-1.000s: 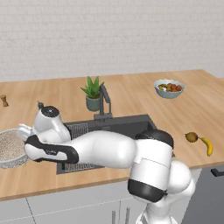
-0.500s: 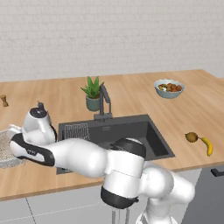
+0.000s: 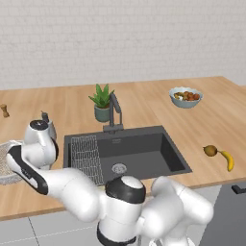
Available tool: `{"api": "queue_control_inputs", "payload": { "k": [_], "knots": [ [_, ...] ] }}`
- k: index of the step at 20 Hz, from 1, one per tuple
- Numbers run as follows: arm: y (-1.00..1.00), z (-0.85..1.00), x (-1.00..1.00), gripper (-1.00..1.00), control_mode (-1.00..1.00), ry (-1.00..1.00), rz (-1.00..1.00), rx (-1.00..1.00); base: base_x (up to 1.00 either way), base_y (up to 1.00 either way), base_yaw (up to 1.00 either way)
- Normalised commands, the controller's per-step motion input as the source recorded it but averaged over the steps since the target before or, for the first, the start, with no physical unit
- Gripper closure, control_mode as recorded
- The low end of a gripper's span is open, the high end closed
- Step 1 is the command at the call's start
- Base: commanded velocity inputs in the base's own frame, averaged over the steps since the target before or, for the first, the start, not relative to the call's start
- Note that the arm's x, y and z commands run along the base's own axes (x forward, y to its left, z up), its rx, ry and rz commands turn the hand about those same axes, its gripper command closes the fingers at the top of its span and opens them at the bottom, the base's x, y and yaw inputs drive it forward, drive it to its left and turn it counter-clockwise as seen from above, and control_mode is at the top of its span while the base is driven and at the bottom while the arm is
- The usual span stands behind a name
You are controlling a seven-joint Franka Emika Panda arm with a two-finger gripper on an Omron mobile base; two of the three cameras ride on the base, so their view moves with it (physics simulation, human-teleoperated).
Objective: Put the colander in the sink, put the pear, banana in the colander, and turn on the sink faucet and pour water over the colander.
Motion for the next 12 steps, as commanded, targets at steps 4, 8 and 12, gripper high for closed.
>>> {"api": "queue_control_inputs", "payload": {
  "k": [4,8,12],
  "knots": [
    [0.02,-0.68,0.00,-1.00,-1.00,0.00,0.00,-0.07,0.00,0.00,0.00],
    [0.04,-0.66,0.00,1.00,-1.00,0.00,0.00,-0.07,0.00,0.00,0.00],
    [-0.05,-0.65,0.00,1.00,-1.00,0.00,-0.01,-0.01,0.00,0.00,0.00]
  ]
}}
